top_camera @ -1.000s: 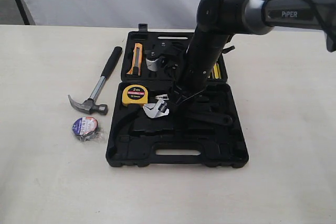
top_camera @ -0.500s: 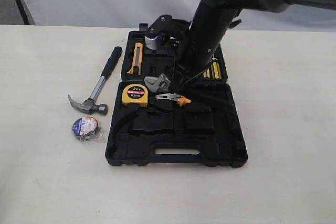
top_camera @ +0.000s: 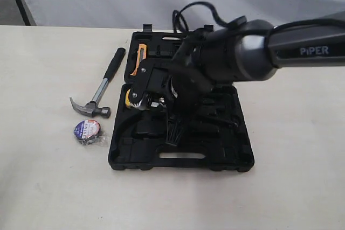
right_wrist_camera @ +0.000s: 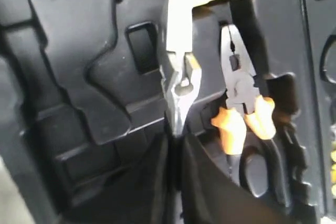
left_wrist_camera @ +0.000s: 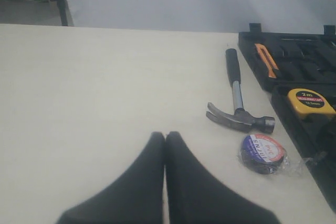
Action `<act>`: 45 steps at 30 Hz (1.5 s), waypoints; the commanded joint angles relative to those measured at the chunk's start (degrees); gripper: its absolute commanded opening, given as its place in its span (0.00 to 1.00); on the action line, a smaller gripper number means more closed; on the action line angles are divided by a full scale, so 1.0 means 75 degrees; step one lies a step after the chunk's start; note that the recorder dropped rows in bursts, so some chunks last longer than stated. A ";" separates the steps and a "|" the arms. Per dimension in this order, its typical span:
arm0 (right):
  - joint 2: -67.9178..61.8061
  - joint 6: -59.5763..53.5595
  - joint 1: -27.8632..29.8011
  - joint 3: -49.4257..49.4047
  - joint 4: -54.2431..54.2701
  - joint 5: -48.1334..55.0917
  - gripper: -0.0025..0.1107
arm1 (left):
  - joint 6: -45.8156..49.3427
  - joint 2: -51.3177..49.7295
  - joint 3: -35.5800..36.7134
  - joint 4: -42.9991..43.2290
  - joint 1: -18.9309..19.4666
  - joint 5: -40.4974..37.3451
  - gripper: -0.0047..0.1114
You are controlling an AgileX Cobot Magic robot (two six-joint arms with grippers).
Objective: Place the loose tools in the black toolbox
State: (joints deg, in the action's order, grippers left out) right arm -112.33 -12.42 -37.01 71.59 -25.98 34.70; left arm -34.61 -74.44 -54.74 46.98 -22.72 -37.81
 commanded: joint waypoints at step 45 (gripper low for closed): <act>-0.0946 -0.0403 0.1037 0.1889 0.3665 0.3104 0.03 | -0.0078 0.0061 0.0071 -0.0104 0.0025 0.0130 0.05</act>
State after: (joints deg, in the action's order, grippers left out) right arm -117.75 -15.42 -30.31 85.55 1.19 57.27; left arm -34.61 -74.44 -54.74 46.98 -22.72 -37.81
